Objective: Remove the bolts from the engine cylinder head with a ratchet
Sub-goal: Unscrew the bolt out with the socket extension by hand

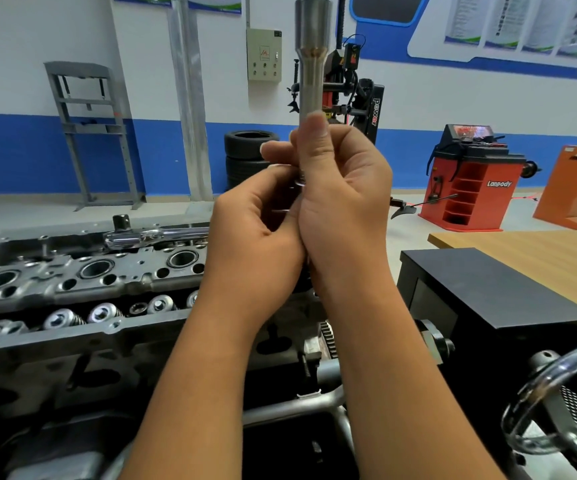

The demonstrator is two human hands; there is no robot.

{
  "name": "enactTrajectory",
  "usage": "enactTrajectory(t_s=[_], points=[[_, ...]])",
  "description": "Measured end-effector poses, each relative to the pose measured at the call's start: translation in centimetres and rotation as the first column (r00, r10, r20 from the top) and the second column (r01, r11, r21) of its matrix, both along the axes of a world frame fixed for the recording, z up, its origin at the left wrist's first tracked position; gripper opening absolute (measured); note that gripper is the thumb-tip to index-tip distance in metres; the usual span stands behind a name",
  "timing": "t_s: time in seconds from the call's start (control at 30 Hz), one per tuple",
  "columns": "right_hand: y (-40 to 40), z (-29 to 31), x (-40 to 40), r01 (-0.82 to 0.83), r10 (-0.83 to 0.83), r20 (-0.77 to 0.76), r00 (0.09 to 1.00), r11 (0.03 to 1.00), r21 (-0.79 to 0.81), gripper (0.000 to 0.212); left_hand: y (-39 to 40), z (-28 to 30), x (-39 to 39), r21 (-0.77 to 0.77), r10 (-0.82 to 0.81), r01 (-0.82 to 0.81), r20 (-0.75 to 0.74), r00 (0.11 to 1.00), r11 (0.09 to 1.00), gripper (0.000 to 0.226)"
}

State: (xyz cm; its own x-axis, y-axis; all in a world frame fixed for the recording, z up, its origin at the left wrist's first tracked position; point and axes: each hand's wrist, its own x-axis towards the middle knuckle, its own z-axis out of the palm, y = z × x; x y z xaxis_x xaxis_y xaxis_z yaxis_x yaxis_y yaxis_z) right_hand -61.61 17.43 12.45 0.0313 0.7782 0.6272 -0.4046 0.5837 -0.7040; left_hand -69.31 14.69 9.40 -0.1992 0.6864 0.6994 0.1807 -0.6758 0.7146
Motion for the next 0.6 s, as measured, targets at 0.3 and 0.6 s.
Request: enactTrajectory(t_s=[0.3, 0.6], points=[[-0.16, -0.15, -0.26, -0.054, 0.053, -0.005, 0.999, 0.998, -0.034, 0.02, 0.26, -0.26, 0.1, 0.033, 0.143, -0.146, 0.066, 0.987, 0.989, 0.024], [0.19, 0.0, 0.1, -0.025, 0.024, -0.013, 1.0, 0.998, -0.055, 0.038, 0.21, -0.09, -0.03, 0.031, 0.07, -0.071, 0.035, 0.997, 0.997, 0.019]])
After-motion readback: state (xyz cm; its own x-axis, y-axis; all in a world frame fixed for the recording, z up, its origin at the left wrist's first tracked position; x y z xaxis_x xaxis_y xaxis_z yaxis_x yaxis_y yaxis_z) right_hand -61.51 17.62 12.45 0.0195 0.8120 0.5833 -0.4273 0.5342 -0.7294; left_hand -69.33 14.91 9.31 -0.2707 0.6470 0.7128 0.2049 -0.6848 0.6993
